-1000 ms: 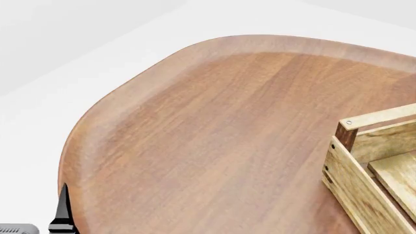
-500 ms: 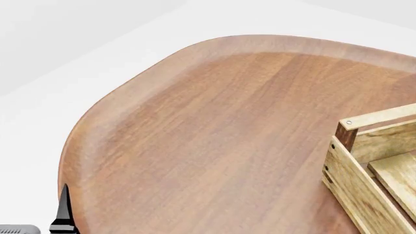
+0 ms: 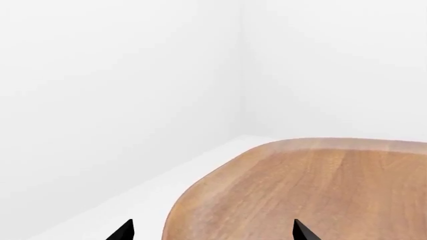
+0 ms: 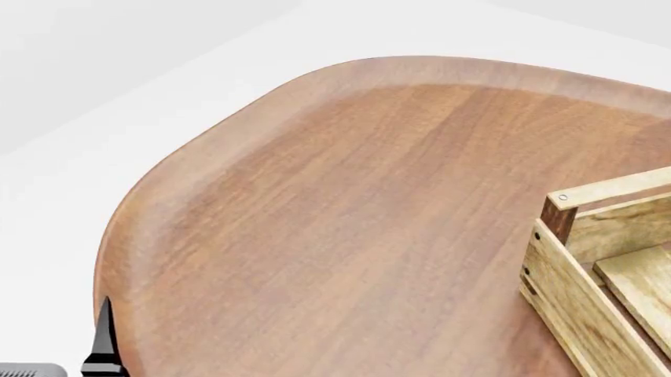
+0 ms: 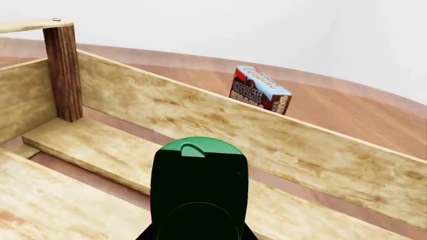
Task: Pick up the salad dressing and put it in the tray.
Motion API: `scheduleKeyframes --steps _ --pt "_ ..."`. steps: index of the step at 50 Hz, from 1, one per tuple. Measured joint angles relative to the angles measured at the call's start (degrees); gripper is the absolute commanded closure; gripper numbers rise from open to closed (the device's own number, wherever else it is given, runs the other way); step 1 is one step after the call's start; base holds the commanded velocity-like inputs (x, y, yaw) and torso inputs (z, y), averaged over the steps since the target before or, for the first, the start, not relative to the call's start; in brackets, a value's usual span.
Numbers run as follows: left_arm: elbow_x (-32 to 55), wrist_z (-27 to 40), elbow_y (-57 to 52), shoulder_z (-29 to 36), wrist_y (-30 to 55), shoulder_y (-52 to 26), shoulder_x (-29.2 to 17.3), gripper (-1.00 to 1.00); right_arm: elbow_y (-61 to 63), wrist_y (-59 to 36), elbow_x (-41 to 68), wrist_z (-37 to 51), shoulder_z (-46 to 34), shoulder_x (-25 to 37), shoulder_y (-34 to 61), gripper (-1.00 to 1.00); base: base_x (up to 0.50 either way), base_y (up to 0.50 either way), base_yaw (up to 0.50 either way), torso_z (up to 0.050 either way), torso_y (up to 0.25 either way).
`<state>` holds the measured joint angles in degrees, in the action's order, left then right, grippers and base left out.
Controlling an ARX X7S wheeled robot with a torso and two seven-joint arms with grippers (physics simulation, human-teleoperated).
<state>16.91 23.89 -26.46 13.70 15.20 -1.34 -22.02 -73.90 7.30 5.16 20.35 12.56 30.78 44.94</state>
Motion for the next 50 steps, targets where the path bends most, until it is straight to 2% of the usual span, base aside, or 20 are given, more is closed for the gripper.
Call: scheduleKeyframes --steps 9,10,50 --pt "0.02 0.14 -0.12 0.13 0.08 -0.1 -0.16 -1.0 0.56 1.06 -2.06 -0.07 2.16 -0.55 -0.91 1.0 0.0 0.0 0.0 0.0 0.0" --pt "0.03 0.16 -0.17 0.14 0.11 -0.11 -0.19 -1.0 0.61 1.18 -2.24 -0.05 2.36 -0.61 -1.01 -1.0 0.0 0.0 0.0 0.0 0.0" --pt "0.27 0.76 -0.7 0.67 0.13 -0.19 -0.74 -1.0 -1.06 3.16 -4.5 -1.78 4.51 -0.36 -1.77 -1.0 0.0 0.0 0.0 0.0 0.0"
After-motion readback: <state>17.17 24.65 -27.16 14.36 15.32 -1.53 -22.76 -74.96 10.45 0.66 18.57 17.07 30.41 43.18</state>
